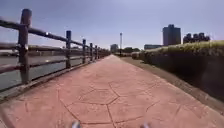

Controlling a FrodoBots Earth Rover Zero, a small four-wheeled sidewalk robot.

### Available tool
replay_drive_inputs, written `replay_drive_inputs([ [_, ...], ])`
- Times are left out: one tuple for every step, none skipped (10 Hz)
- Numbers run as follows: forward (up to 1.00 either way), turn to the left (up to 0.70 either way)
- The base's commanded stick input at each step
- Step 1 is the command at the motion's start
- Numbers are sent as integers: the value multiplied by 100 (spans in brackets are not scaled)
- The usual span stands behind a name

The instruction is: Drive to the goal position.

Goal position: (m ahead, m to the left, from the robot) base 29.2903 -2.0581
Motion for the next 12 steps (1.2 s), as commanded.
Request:
replay_drive_inputs([
  [85, 0],
  [85, 0],
  [85, 0],
  [85, 0],
  [85, 0],
  [85, 0],
  [85, 0],
  [85, 0],
  [85, 0],
  [85, 0],
  [85, 0],
  [85, 0],
])
